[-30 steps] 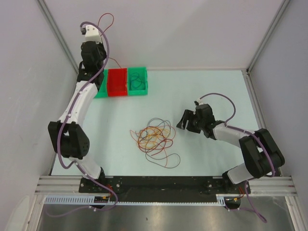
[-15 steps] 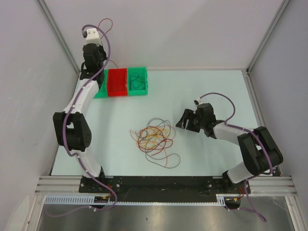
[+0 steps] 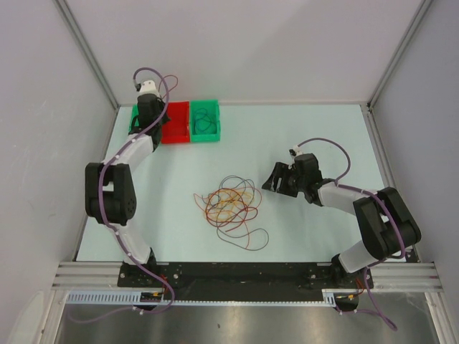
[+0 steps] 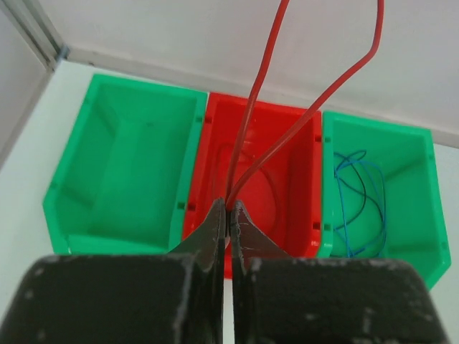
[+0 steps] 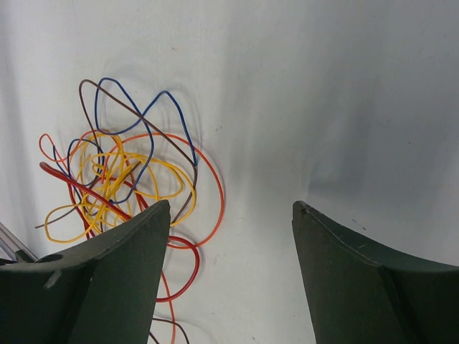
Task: Untangle the cables
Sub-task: Place the cable in the bin.
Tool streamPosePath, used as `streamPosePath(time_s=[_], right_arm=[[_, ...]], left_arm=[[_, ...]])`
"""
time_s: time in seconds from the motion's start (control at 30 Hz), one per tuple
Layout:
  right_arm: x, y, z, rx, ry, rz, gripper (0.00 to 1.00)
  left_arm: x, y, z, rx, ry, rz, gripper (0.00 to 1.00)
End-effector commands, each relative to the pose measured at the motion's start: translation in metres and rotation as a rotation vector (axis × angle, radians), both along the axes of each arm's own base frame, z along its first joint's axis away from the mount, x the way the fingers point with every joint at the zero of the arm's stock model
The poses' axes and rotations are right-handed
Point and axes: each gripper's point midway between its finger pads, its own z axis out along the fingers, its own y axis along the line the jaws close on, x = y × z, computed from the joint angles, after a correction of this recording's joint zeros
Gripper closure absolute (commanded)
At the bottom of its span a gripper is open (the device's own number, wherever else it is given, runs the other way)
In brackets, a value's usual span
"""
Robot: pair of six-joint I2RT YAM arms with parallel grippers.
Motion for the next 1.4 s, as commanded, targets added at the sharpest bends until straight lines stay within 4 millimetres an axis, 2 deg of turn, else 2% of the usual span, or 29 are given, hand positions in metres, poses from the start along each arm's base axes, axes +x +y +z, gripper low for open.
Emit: streamPosePath(time_s=[0.0,0.2,0.33,0.37,0.63,0.7,1.0,1.2,1.23,1.3,1.33,1.37], right_arm=[[0.004,0.002,0.004,0.008,-0.033,0.012,0.27],[0.004,0.001,0.004,0.009,-0.034,0.01,0.27],[0.004,0.001,0.005,0.011,-0.037,0.01,0.27],[0.004,0.001,0.005,0.011,-0.037,0.01,0.27],[0.003,0.001,0.005,0.022,-0.04,0.02,0.27],[0.003,0.001,0.005,0.024,-0.039,0.02,0.27],[0.003,0.001,0.005,0.038,-0.035,0.029,0.27],[0.003,0.001,0.005,0.039,-0.035,0.028,0.27],[0.003,0.001,0.004,0.039,-0.033,0.028,0.27],[0.003,0.001,0.004,0.039,-0.031,0.027,0.27],[0.003,0.001,0.004,0.039,-0.031,0.027,0.28],[0.003,0.001,0.004,0.039,-0.031,0.027,0.28]], left_arm=[[-0.004,-0.007,0.022,-0.089,-0.043,-0.015,1.0],[-0.009,-0.013,0.003,-0.111,-0.002,-0.039,1.0],[-0.003,-0.016,-0.012,-0.112,0.051,-0.05,1.0],[-0.001,-0.016,-0.023,-0.11,0.08,-0.049,1.0],[0.004,-0.012,-0.054,-0.1,0.201,-0.035,1.0],[0.0,-0.01,-0.071,-0.108,0.271,-0.026,1.0],[-0.012,-0.014,-0.102,-0.152,0.362,-0.027,1.0],[-0.011,-0.021,-0.123,-0.176,0.443,-0.056,1.0],[-0.007,-0.022,-0.119,-0.178,0.439,-0.063,1.0],[-0.009,-0.024,-0.13,-0.184,0.481,-0.072,1.0],[-0.006,-0.025,-0.126,-0.184,0.477,-0.073,1.0],[-0.007,-0.025,-0.136,-0.182,0.5,-0.073,1.0]])
